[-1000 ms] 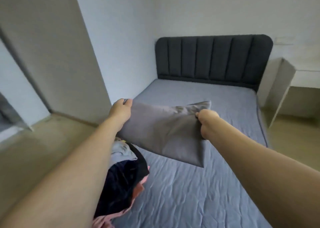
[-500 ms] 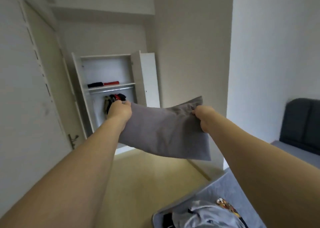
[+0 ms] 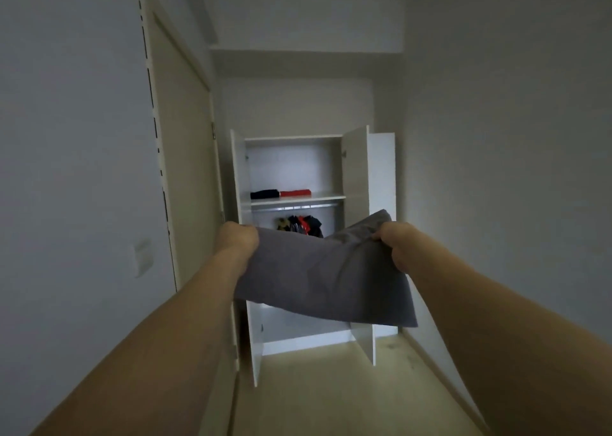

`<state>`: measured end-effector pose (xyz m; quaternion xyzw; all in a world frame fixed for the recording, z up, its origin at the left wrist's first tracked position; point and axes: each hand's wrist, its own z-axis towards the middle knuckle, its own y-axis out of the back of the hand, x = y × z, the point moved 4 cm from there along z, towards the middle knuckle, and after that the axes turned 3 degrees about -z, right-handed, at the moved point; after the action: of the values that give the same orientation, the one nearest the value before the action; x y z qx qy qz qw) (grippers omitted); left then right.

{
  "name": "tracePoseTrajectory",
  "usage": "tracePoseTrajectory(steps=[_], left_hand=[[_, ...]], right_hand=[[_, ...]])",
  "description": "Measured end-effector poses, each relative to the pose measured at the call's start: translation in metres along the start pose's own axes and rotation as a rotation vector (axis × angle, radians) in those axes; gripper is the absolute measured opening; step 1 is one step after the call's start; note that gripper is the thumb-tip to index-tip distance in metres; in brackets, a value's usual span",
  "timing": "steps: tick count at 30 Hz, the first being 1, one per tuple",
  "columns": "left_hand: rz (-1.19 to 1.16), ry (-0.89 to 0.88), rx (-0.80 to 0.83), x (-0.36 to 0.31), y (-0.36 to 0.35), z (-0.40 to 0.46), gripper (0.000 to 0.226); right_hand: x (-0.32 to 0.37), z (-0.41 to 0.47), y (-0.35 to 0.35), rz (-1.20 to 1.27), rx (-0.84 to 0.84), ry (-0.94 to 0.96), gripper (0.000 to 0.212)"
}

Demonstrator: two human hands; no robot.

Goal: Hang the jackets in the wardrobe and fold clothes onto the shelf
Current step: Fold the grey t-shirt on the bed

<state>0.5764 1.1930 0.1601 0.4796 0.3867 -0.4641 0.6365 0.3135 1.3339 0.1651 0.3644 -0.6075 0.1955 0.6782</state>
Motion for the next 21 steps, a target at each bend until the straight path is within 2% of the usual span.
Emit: tracePoseTrajectory(steps=[4, 10, 14, 17, 21], left_hand=[[0.014, 0.020, -0.066, 0.008, -0.018, 0.123, 0.040], [0.038, -0.035, -0.116, 0.053, -0.061, 0.313, 0.041], [0.042, 0.013, -0.044, 0.088, -0.112, 0.444, 0.043], [0.051, 0.001, 0.014, 0.086, -0.158, 0.528, 0.036], [0.075, -0.016, 0.047, 0.084, -0.230, 0.632, 0.040]], right_hand=[[0.044, 0.110, -0.075, 0.010, 0.036, 0.023, 0.043], [0.061, 0.275, -0.202, 0.044, 0.097, 0.029, 0.042], [0.071, 0.386, -0.261, -0.011, 0.103, 0.018, 0.045], [0.091, 0.470, -0.287, -0.063, 0.068, 0.022, 0.048], [0.105, 0.593, -0.315, -0.085, 0.056, 0.058, 0.045]])
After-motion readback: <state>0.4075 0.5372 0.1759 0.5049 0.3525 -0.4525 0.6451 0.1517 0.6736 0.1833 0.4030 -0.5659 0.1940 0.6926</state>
